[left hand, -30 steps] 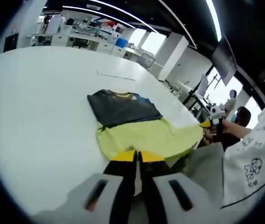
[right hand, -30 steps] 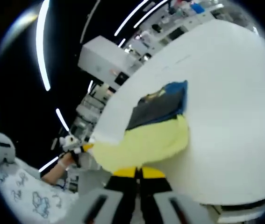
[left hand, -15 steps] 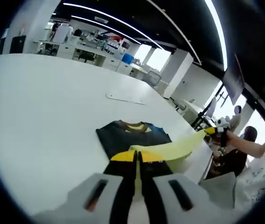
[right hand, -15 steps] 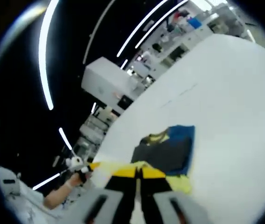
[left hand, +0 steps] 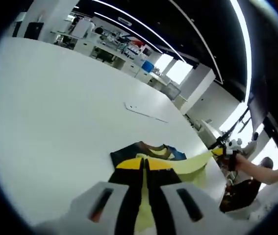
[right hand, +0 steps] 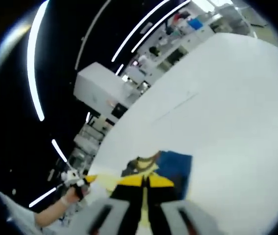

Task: Fold the garment on the visible template until the final outline fits inside the template.

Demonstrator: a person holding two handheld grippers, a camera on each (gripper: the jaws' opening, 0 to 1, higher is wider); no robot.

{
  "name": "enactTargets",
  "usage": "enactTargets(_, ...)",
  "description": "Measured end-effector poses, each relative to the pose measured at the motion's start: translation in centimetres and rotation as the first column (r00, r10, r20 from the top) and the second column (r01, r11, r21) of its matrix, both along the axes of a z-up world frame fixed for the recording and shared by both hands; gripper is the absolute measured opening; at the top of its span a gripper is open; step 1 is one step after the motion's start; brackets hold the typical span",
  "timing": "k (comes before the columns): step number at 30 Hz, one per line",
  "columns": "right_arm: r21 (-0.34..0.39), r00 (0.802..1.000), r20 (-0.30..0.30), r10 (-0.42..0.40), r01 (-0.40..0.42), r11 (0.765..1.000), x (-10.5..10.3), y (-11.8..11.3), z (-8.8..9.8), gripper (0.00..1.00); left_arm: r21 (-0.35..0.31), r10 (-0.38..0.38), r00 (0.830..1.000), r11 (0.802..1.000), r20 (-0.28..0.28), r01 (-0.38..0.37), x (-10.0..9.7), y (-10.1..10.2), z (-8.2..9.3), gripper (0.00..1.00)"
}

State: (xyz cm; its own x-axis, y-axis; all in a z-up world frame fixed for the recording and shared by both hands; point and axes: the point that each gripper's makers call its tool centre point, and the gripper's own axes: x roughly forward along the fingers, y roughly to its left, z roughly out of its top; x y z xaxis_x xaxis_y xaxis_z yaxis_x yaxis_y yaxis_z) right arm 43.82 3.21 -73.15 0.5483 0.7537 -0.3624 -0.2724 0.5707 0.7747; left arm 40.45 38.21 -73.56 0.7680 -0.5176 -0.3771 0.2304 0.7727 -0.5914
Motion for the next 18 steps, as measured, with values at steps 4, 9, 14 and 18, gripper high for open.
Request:
enactTargets(4,-0.010,1.000,-0.017,-0.010,0.010,1.000,1.3,0.2,-1.4,0.00,0.006,0.025,0.999,1.000,-0.030,-0.025,1.2,0.2,-1.5,0.00)
enactTargets(9,-0.035,0.999,-0.038,-0.023,0.022,0.999,2.1,0.3,-3.3,0.00,-0.056,0.099,0.993,0.993,-0.066,-0.102,2.1,0.4,-2.7,0.00)
enactTargets(14,-0.092,0.998,-0.060,-0.033,0.027,0.995,2.6,-0.1,-5.8,0.00,-0.012,0.114,0.989,0.993,-0.089,-0.116,2.5,0.5,-4.5,0.00)
enactTargets(18,-0.143,0.996,-0.090,-0.027,0.014,0.990,2.7,-0.1,-8.6,0.00,0.032,0.132,0.982,0.991,-0.132,-0.129,2.5,0.7,-6.7,0.00)
